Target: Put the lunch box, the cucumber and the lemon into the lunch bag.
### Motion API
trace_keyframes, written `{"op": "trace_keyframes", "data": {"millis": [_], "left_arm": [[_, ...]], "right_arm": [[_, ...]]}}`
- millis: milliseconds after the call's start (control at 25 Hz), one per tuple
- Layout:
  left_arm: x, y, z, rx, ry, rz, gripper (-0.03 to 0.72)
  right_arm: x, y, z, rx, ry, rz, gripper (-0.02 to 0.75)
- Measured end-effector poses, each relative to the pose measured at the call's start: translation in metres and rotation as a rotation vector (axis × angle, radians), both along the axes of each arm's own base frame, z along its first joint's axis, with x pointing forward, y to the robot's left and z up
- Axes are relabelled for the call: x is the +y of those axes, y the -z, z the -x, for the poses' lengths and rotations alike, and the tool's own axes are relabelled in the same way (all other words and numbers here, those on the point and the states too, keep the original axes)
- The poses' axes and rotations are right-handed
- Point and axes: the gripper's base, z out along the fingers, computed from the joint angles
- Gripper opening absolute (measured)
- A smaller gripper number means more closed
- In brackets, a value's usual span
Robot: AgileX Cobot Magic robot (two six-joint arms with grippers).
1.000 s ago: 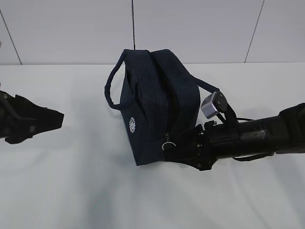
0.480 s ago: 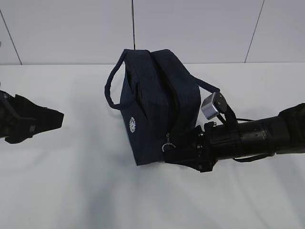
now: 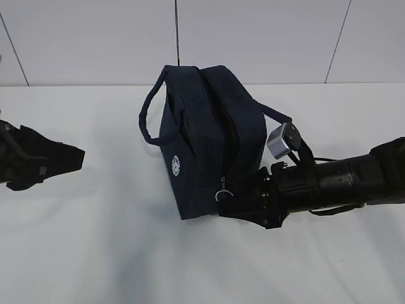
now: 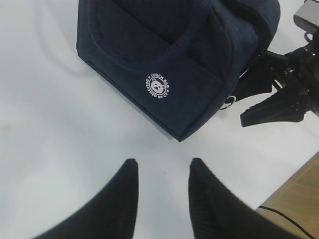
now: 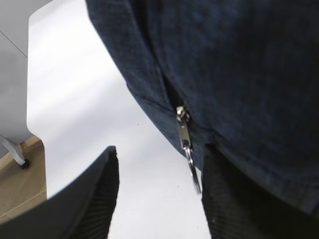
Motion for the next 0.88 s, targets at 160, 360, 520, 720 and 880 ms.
{"op": "trace_keyframes", "data": {"millis": [160,360,520,720,880], "left_arm": [[0.000,0.000,0.000,0.000,0.000,0.000,0.246],[0.000,0.000,0.000,-0.001,0.001,-0.001,0.246],[0.000,0.000,0.000,-0.002,0.000,-0.001,0.246],[0.000,0.000,0.000,-0.002,0.000,-0.001,0.246],[0.000,0.000,0.000,-0.002,0.000,-0.001,0.246]], "right_arm": [[0.000,0.009,0.000,0.028,0.001,0.007,0.359],[0.001,0.015,0.002,0.055,-0.008,-0.025,0.250],[0.002,0.012,-0.001,0.053,0.013,-0.062,0.237],[0.002,0.011,-0.001,0.053,0.016,-0.067,0.237],[0.002,0.012,-0.001,0.054,0.018,-0.066,0.236]]}}
